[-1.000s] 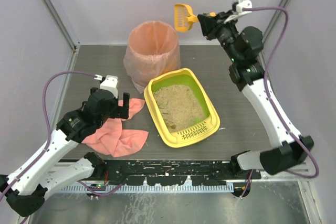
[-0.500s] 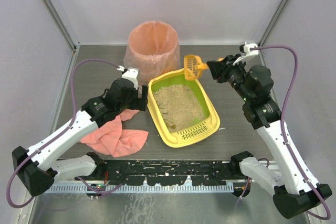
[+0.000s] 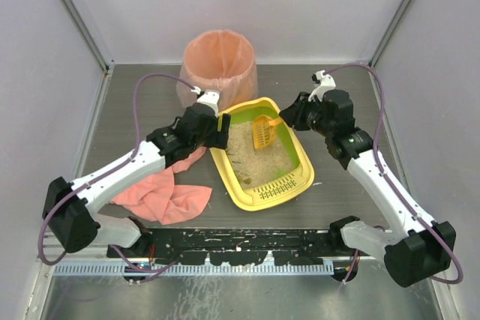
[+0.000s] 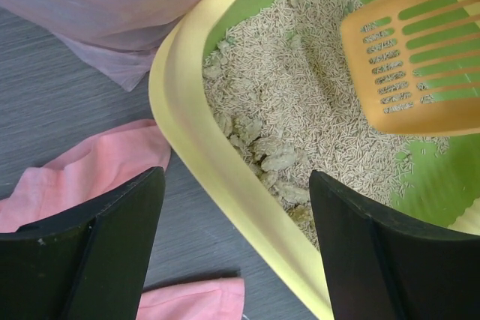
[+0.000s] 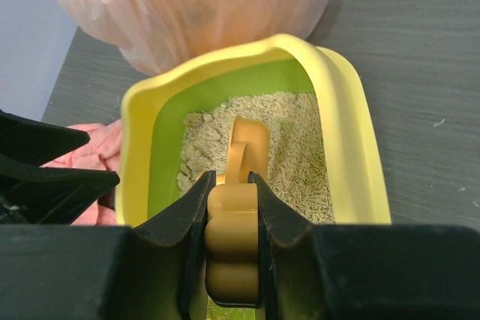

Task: Clean the litter box

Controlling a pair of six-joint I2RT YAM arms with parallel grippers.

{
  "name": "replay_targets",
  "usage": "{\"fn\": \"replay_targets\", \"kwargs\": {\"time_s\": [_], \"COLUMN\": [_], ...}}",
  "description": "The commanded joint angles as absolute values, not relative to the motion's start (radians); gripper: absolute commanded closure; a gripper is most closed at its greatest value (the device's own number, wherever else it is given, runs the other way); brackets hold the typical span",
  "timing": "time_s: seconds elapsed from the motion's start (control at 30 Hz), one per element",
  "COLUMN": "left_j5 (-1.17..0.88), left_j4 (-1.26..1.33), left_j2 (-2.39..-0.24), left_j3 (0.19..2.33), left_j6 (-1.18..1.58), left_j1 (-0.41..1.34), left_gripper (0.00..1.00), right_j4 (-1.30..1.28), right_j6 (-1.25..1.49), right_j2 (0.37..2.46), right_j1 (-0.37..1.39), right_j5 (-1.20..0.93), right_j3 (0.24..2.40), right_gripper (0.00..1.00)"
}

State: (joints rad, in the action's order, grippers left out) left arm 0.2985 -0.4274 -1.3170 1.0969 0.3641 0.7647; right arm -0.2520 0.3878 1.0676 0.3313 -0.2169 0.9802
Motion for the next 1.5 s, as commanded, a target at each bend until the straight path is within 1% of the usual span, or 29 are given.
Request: {"fn": "replay_targets", "kwargs": {"time_s": [0.0, 0.13, 0.4, 0.67, 0.87, 1.0, 1.2, 1.37, 1.47], "left_j5": [0.295, 0.295, 0.278, 0.259, 0.256, 0.253, 0.252, 0.253, 0.261], "left_j4": [-0.332, -0.323, -0.309, -0.305, -0.305, -0.305, -0.305, -0.308, -0.315], "left_j2": [-1.374, -1.419, -1.477, -1.524, -1.554, -1.567, -1.569, -1.569, -1.562], "left_j3": [1.157, 1.165, 1.174, 1.187, 1.198, 1.196, 1.194, 1.195, 1.195], "left_j6": [0.377, 0.367, 0.345, 0.325, 0.322, 0.318, 0.314, 0.308, 0.303], "left_j1": [0.775, 0.776, 0.776, 0.777, 0.777, 0.778, 0.781, 0.784, 0.785], "left_gripper": [0.22, 0.26, 0.34, 0.38, 0.40, 0.42, 0.42, 0.43, 0.43], "right_j4": [-0.127, -0.055, -0.010, 0.005, 0.068, 0.186, 0.434, 0.571, 0.579], "right_j6": [0.467, 0.494, 0.489, 0.520, 0.614, 0.752, 0.935, 0.993, 1.006], "right_j2": [1.120, 1.169, 1.293, 1.342, 1.349, 1.342, 1.360, 1.420, 1.383], "right_j1": [0.332, 0.334, 0.344, 0.353, 0.354, 0.359, 0.413, 0.460, 0.460], "right_j5": [-0.164, -0.124, -0.144, -0.223, -0.275, -0.283, -0.205, -0.191, -0.142], "right_j3": [0.955, 0.922, 0.932, 0.899, 0.834, 0.756, 0.627, 0.596, 0.567], "right_gripper": [0.99, 0.99, 0.99, 0.99, 0.99, 0.99, 0.99, 0.99, 0.99]}}
